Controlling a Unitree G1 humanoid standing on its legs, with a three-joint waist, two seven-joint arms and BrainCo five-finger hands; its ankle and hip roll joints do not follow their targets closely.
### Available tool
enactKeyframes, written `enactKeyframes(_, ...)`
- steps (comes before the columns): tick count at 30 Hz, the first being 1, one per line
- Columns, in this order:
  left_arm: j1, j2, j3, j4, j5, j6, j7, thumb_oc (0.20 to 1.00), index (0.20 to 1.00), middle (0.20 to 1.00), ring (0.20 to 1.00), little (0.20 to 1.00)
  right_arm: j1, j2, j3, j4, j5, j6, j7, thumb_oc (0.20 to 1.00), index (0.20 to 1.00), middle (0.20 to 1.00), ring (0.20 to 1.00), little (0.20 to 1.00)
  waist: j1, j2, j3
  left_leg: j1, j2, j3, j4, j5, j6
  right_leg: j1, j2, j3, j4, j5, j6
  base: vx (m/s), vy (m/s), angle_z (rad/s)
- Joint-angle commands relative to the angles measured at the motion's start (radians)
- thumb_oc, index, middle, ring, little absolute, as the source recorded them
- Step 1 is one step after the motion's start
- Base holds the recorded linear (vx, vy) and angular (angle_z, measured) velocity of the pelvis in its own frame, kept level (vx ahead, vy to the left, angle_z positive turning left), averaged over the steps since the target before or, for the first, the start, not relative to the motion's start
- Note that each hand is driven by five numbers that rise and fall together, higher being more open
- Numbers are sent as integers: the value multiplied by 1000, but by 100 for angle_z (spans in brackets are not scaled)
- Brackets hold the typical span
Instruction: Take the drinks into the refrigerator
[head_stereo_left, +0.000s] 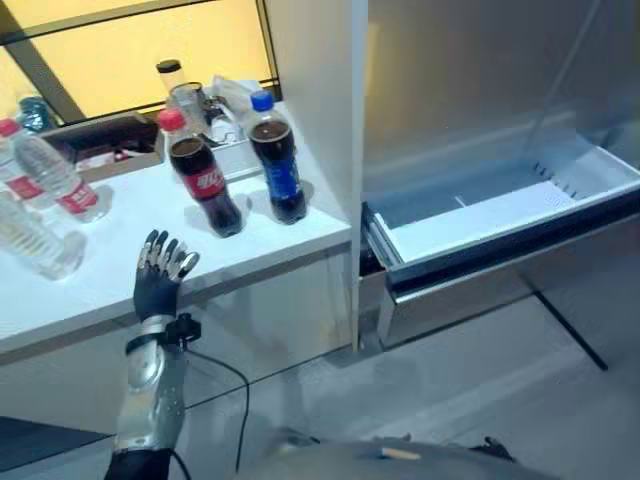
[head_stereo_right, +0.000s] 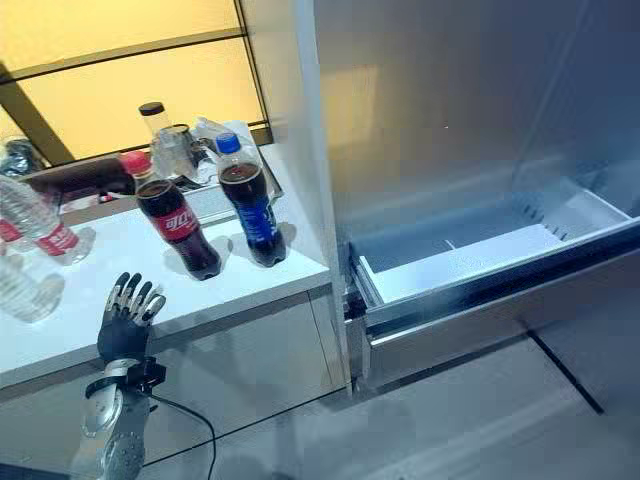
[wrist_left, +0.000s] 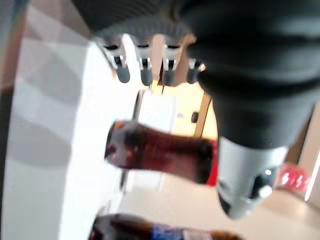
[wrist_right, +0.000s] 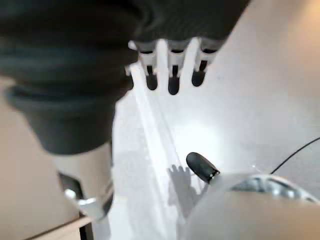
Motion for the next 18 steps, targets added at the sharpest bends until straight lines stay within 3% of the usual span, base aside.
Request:
enactKeyframes(1, -85, 47, 12, -49, 68, -31, 19, 1000, 1000, 1000, 1000, 1000, -49, 19, 15, 25, 13, -2, -22, 1000, 1000, 1000, 1000, 1000, -1, -44, 38, -32, -70, 39, 0, -29, 30, 54, 7, 13, 50, -61, 10, 80, 98, -6)
enactKeyframes(11, -111, 89, -24, -85, 108, -9, 6, 1000, 1000, 1000, 1000, 1000, -66, 23, 7, 34, 23, 13, -24, 1000, 1000, 1000, 1000, 1000, -19, -43, 30, -14, -69, 58, 0, -43, 36, 44, 0, 33, 79, -65, 12, 0, 11, -7)
enactKeyframes(18, -81, 54, -4, -117, 112, -8, 49, 1000, 1000, 1000, 1000, 1000, -60, 51, 32, -2, 1, -8, -39, 1000, 1000, 1000, 1000, 1000, -19, -47, 25, -8, -67, 63, 0, -43, 37, 48, 4, 34, 81, -68, 10, -6, 1, -3)
